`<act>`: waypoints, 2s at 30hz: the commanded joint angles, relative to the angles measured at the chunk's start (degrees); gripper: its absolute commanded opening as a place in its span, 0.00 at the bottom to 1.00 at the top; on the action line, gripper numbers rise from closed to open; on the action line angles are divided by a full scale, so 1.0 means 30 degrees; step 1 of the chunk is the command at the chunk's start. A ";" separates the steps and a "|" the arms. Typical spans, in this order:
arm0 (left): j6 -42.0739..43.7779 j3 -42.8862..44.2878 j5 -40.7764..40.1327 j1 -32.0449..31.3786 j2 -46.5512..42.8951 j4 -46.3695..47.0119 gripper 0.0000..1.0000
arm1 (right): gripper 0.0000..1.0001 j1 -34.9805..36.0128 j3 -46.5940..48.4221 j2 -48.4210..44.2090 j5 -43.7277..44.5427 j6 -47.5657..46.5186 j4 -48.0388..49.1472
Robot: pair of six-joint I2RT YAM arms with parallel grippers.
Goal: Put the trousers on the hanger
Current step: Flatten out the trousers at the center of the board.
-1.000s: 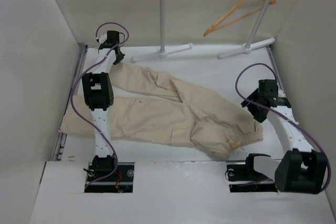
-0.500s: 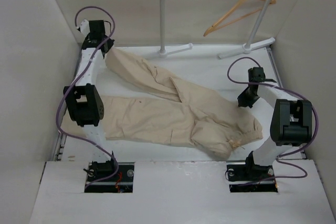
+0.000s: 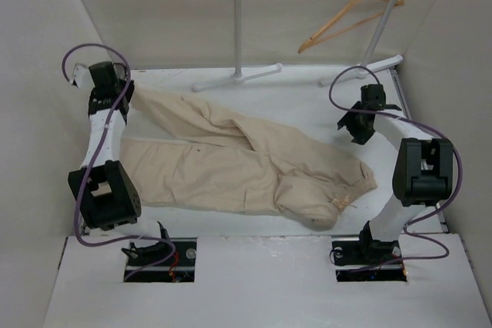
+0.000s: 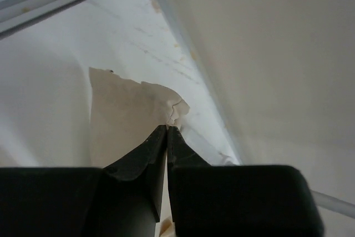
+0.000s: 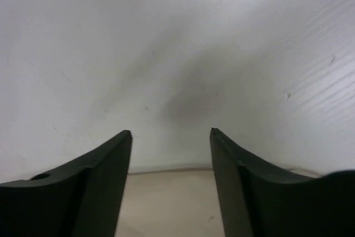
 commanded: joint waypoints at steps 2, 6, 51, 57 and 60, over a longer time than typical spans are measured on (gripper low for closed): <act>-0.1751 -0.4987 0.0139 0.1416 -0.1665 0.2518 0.04 | 0.70 0.1049 -0.1564 -0.1292 -0.0743 -0.0420 -0.0379; -0.2136 -0.6224 0.1018 0.1975 -0.1812 0.2926 0.04 | 0.75 0.1491 -0.2852 -0.1500 0.0076 -0.0803 -0.0735; -0.2869 -1.0974 0.1284 0.4086 -0.5209 0.5096 0.46 | 0.60 0.2225 -0.3822 -0.4397 0.0370 0.1512 0.2868; -0.1638 -0.7287 0.0960 0.1831 -0.2493 0.3020 0.48 | 0.09 0.1697 -0.3355 -0.4664 -0.0185 0.1570 0.2459; -0.1695 -0.5585 0.1049 0.1506 -0.0646 0.1352 0.49 | 0.12 0.1784 -0.3032 -0.4693 -0.0508 0.1454 0.2430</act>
